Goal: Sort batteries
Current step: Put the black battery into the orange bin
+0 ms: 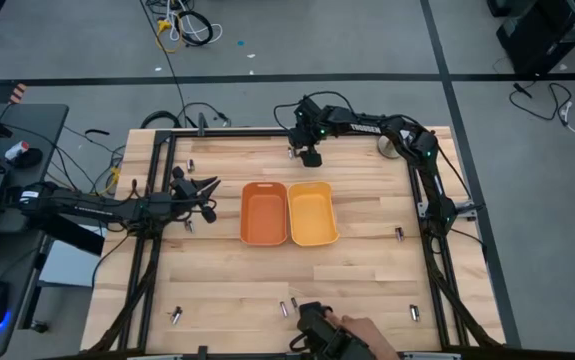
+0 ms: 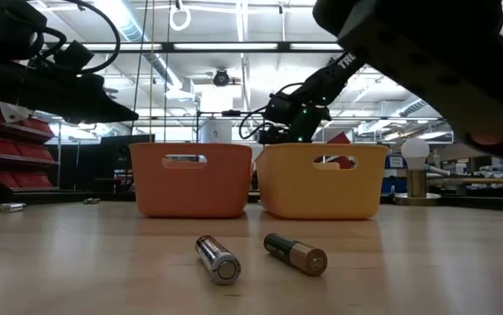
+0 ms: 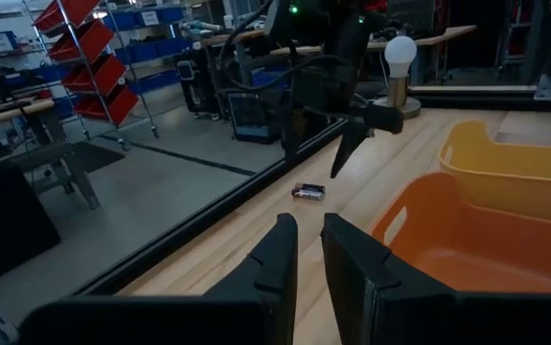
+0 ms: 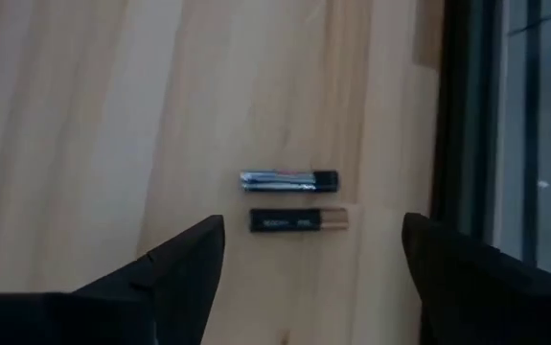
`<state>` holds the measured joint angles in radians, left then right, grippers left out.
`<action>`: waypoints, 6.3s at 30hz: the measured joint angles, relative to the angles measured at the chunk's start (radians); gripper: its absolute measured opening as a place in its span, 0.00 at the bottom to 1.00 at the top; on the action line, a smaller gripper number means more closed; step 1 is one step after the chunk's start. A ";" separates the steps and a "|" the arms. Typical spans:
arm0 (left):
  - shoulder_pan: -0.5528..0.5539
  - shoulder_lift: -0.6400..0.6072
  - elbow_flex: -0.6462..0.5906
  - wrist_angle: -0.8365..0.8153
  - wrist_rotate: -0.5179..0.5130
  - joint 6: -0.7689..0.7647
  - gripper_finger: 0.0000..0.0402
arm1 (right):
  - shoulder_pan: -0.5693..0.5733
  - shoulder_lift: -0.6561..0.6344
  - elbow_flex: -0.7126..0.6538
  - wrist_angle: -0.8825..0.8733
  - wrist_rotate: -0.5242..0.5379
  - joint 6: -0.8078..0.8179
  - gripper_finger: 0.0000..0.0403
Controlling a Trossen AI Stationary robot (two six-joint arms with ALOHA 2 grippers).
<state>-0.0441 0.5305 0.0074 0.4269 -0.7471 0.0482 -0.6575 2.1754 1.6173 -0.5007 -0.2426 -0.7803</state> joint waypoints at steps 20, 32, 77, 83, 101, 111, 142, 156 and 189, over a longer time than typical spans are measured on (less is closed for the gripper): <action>0.004 0.000 0.000 0.020 -0.016 0.028 0.13 | -0.028 0.078 0.011 0.039 -0.062 0.016 0.77; 0.005 0.000 0.000 0.033 -0.022 0.029 0.13 | -0.047 0.080 0.011 -0.012 -0.124 0.011 0.68; 0.005 0.000 0.000 0.052 -0.023 0.028 0.13 | -0.051 0.048 0.019 0.028 -0.140 0.082 0.32; 0.005 0.000 0.000 0.054 -0.023 0.044 0.13 | -0.002 0.048 0.019 0.049 -0.084 0.103 0.38; 0.005 0.000 0.000 0.068 -0.024 0.023 0.13 | 0.012 0.048 0.019 -0.007 0.096 0.301 0.33; 0.005 0.009 0.000 0.062 -0.023 -0.058 0.13 | 0.018 0.046 0.085 0.018 0.203 0.327 0.31; 0.740 0.751 0.663 -0.238 0.809 -0.026 0.38 | -0.001 0.046 0.100 -0.091 -0.003 0.182 0.30; 0.840 1.180 0.946 -0.236 1.064 0.263 0.31 | -0.021 0.047 0.100 -0.092 -0.093 0.230 0.29; 0.837 1.392 1.298 -0.544 1.149 0.361 0.22 | -0.185 0.048 0.005 -0.315 -0.310 0.284 0.07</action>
<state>0.7929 1.9229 1.3058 -0.1173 0.4024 0.4090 -0.8423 2.2234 1.6218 -0.8160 -0.5522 -0.4962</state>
